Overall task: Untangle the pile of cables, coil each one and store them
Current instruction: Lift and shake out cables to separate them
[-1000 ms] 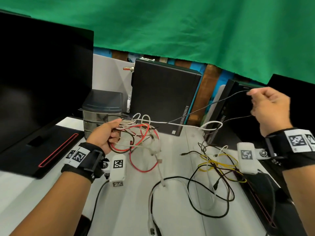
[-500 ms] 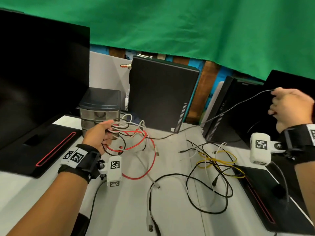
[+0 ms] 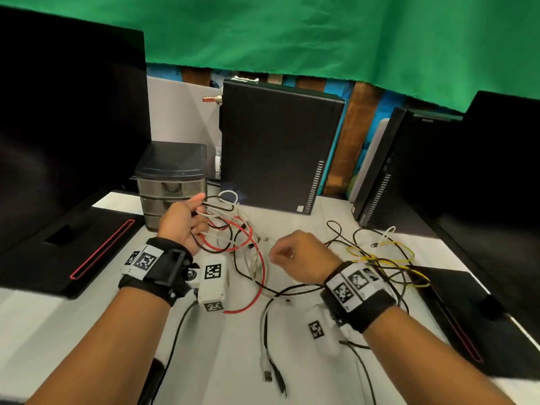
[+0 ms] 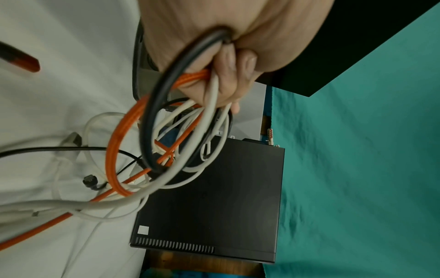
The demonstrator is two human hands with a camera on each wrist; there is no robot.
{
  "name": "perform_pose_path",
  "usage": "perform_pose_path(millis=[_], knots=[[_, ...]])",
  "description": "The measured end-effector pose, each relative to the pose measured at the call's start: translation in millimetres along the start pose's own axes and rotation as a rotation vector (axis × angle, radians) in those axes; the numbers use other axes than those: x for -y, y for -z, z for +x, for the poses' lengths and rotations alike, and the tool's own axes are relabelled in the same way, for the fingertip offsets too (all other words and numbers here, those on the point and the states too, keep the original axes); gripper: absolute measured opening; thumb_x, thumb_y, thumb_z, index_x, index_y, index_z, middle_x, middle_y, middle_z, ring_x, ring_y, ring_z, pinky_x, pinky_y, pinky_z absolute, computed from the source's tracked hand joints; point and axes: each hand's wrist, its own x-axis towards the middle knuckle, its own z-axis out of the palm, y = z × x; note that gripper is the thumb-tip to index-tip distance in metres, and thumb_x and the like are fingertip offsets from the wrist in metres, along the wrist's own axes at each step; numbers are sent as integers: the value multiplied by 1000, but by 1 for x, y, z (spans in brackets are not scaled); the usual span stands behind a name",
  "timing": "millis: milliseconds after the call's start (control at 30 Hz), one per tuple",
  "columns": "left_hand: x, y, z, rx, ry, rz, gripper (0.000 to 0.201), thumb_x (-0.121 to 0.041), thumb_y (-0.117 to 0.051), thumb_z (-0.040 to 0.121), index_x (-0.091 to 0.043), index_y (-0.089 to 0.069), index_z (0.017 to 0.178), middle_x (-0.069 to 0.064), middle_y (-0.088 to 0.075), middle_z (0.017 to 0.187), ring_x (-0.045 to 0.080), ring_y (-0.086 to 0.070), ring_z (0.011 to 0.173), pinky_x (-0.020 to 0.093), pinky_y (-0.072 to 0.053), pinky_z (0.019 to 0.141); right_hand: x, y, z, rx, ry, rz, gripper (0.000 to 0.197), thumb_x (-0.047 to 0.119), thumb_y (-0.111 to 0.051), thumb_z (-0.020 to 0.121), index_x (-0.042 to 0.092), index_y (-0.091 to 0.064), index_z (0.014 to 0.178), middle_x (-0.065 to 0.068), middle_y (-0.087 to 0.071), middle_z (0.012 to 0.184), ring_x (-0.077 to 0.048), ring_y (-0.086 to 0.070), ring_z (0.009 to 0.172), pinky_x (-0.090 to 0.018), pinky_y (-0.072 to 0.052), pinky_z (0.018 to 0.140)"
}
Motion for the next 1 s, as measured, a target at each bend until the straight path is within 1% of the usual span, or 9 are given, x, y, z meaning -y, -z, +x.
perform_pose_path(millis=[200, 367, 433, 500, 633, 700, 800, 867, 1000], knots=[[-2, 0, -1, 25, 5, 35, 21, -10, -41, 103, -15, -58, 116, -4, -42, 63, 2, -28, 34, 14, -24, 31, 9, -32, 4, 301, -112, -281, 20, 33, -65, 88, 21, -74, 101, -2, -72, 102, -25, -67, 95, -30, -55, 79], [-7, 4, 3, -16, -32, 33, 23, -7, -39, 103, -14, -59, 113, -3, -39, 66, 2, -26, 32, 14, -22, 30, -7, 7, -17, 266, -46, -125, 14, 23, -65, 92, 25, -78, 88, 21, -60, 64, 3, -58, 69, -12, -39, 64], [-10, 9, 5, -38, -49, 22, 24, -8, -41, 103, -13, -58, 119, -4, -39, 65, 2, -26, 31, 15, -22, 29, -15, 38, -31, 275, -54, -109, 16, 20, -66, 93, 25, -77, 84, 23, -62, 62, 10, -56, 63, -7, -38, 60], [-13, 13, 6, -62, -69, 26, 27, -8, -41, 103, -13, -56, 124, -4, -39, 64, 2, -26, 30, 15, -21, 29, -31, 74, -41, 154, -94, -101, 18, 19, -65, 95, 26, -77, 84, 18, -68, 73, 8, -60, 70, -10, -41, 63], [-14, 8, -1, -17, -78, 57, 26, -8, -41, 103, -12, -55, 124, -3, -38, 66, 1, -26, 31, 14, -20, 29, -80, 125, -40, -505, -276, 14, 30, 16, -64, 94, 26, -69, 66, 7, -66, 68, -13, -64, 69, -29, -50, 66], [-12, 4, -5, 13, -70, 87, 25, -9, -41, 103, -13, -56, 122, -2, -39, 67, 1, -27, 32, 14, -21, 30, -100, 135, -37, -668, -370, 62, 29, 22, -65, 93, 25, -66, 64, 4, -66, 68, -20, -66, 73, -35, -55, 71], [-10, 0, -9, 19, -81, 148, 25, -10, -40, 103, -15, -59, 118, -3, -41, 67, 1, -28, 33, 14, -21, 31, -110, 135, -37, -703, -507, 63, 9, 31, -65, 91, 27, -71, 86, 3, -71, 86, -28, -68, 94, -41, -56, 86], [-10, -3, -10, 19, -107, 164, 25, -11, -41, 103, -15, -61, 117, -3, -41, 66, 1, -28, 34, 14, -20, 31, -104, 124, -40, -655, -542, -58, 28, 33, -67, 92, 24, -66, 118, -2, -69, 108, -29, -64, 110, -40, -52, 92], [-18, -9, -16, 83, -214, 273, 25, -11, -42, 101, -13, -63, 115, -3, -41, 64, 3, -26, 33, 17, -21, 29, -77, 78, -49, -503, -270, -228, 27, 35, -66, 93, 23, -67, 117, 0, -68, 111, -22, -61, 107, -36, -52, 88]])
